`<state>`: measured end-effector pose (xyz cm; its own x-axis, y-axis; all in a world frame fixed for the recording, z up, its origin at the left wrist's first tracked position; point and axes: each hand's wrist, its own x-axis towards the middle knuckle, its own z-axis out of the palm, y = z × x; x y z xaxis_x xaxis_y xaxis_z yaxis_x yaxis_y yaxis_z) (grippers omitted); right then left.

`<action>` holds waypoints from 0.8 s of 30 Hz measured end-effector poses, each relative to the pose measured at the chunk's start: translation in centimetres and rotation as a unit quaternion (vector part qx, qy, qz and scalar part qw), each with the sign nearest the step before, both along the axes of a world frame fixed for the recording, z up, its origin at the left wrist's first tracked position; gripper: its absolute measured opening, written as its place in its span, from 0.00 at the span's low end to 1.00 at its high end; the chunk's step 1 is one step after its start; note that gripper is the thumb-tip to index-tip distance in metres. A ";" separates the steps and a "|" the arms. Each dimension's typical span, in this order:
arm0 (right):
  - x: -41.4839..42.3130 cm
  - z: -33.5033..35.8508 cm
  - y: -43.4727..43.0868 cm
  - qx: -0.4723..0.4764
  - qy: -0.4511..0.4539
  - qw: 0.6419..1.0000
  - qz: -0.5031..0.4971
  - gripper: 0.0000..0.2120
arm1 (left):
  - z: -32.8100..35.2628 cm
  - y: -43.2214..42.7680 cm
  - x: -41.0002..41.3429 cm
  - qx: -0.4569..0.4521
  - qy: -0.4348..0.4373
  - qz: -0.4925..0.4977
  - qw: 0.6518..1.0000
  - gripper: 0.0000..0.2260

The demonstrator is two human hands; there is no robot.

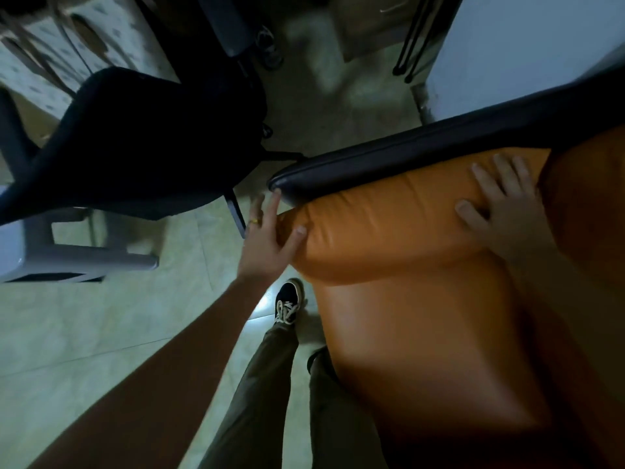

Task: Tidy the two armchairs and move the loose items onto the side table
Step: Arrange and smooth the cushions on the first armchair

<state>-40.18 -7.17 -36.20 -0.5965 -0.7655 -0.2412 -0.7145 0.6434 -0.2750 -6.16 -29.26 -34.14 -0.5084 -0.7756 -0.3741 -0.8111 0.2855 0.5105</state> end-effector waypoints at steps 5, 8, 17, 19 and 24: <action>-0.2 -0.6 0.3 -0.038 -0.018 0.999 -0.014 0.35 | -1.0 3.5 -1.8 0.097 0.092 0.174 0.976 0.42; -0.4 -1.1 0.7 -0.067 0.003 0.998 -0.002 0.35 | -1.8 4.1 -2.5 0.100 0.109 0.175 0.973 0.48; -5.8 -2.9 3.2 -0.124 0.000 0.991 -0.039 0.34 | -3.2 6.8 -9.2 0.121 0.144 0.098 0.977 0.49; -7.8 -2.7 4.4 -0.103 -0.025 0.994 -0.020 0.35 | -3.7 7.0 -10.8 0.114 0.138 0.083 0.980 0.47; -7.1 -2.0 3.9 -0.081 -0.063 0.994 -0.041 0.37 | -2.8 5.6 -9.5 0.119 0.097 0.044 0.987 0.47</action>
